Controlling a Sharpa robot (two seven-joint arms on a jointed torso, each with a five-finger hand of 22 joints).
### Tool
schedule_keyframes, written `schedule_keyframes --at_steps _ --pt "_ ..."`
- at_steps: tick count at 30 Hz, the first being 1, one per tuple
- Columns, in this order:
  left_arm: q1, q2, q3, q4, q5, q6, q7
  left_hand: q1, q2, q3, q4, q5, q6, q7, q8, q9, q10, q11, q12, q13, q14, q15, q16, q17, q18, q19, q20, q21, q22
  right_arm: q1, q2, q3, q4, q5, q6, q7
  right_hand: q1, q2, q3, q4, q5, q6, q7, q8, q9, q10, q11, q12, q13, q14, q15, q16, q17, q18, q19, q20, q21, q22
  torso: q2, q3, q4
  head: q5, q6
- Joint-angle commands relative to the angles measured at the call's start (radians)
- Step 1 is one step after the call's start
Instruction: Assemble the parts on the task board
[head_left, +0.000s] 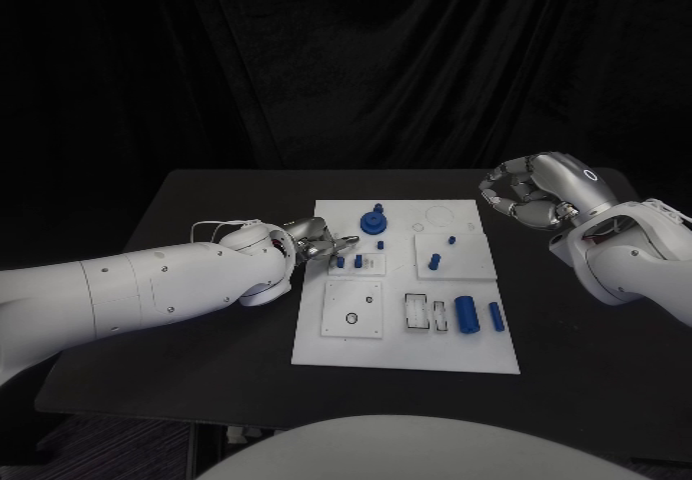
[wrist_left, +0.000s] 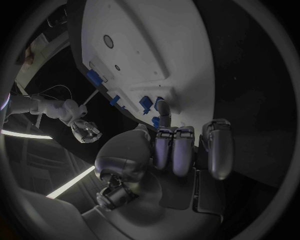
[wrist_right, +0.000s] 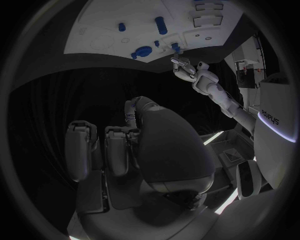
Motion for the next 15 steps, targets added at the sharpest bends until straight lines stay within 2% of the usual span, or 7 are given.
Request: schedule_keyframes --at_steps 1,8,12,15 --pt "-0.002 0.005 0.001 -0.002 0.005 0.009 0.021 0.000 0.007 -0.006 -0.002 0.007 0.006 -0.001 0.003 0.027 0.104 -0.005 -0.001 0.263 0.104 -0.009 0.003 0.263 -0.005 0.020 -0.007 0.001 0.197 -0.002 -0.001 0.001 0.001 -0.002 -0.010 -0.020 -0.004 0.003 0.005 0.002 0.003 0.009 0.001 0.006 -0.001 0.084 0.003 -0.001 0.241 0.096 0.008 -0.006 0.232 0.008 0.043 0.007 -0.006 0.222 0.000 -0.0002 -0.0010 -0.001 0.000" --pt "-0.003 0.007 0.001 -0.005 0.005 0.018 -0.005 0.008 0.003 -0.010 -0.004 0.012 -0.004 0.001 -0.003 0.024 0.104 -0.006 -0.001 0.263 0.104 -0.010 0.003 0.263 -0.005 0.020 -0.008 0.002 0.198 -0.002 -0.001 0.001 0.002 -0.002 -0.010 -0.020 -0.004 0.003 0.005 0.002 0.003 0.009 0.001 0.006 -0.001 0.084 0.003 -0.001 0.241 0.096 0.008 -0.006 0.232 0.008 0.043 0.007 -0.006 0.222 0.001 -0.0001 -0.0011 -0.001 0.000" --pt "-0.003 0.005 0.001 -0.004 0.005 -0.001 -0.011 0.017 0.002 -0.017 -0.004 0.015 -0.024 0.004 -0.012 0.023 0.104 -0.004 -0.001 0.263 0.104 -0.010 0.003 0.263 -0.006 0.021 -0.009 0.002 0.199 -0.002 -0.003 0.001 0.003 -0.002 -0.011 -0.020 -0.004 0.003 0.005 0.002 0.003 0.009 0.001 0.006 -0.001 0.084 0.003 -0.001 0.241 0.096 0.008 -0.006 0.232 0.008 0.043 0.007 -0.006 0.222 0.001 -0.0002 -0.0003 0.000 0.000" --pt "-0.004 0.002 0.001 -0.001 0.005 -0.036 -0.001 0.047 -0.008 -0.028 -0.005 0.040 -0.047 0.009 -0.018 0.027 0.104 0.000 -0.001 0.263 0.104 -0.007 0.003 0.263 -0.007 0.024 -0.008 0.005 0.202 -0.002 -0.004 0.001 0.003 -0.002 -0.011 -0.019 -0.004 0.003 0.005 0.002 0.003 0.009 0.001 0.006 -0.001 0.084 0.003 -0.001 0.241 0.096 0.008 -0.006 0.232 0.008 0.043 0.007 -0.006 0.222 0.001 -0.0001 -0.0001 -0.001 0.000"
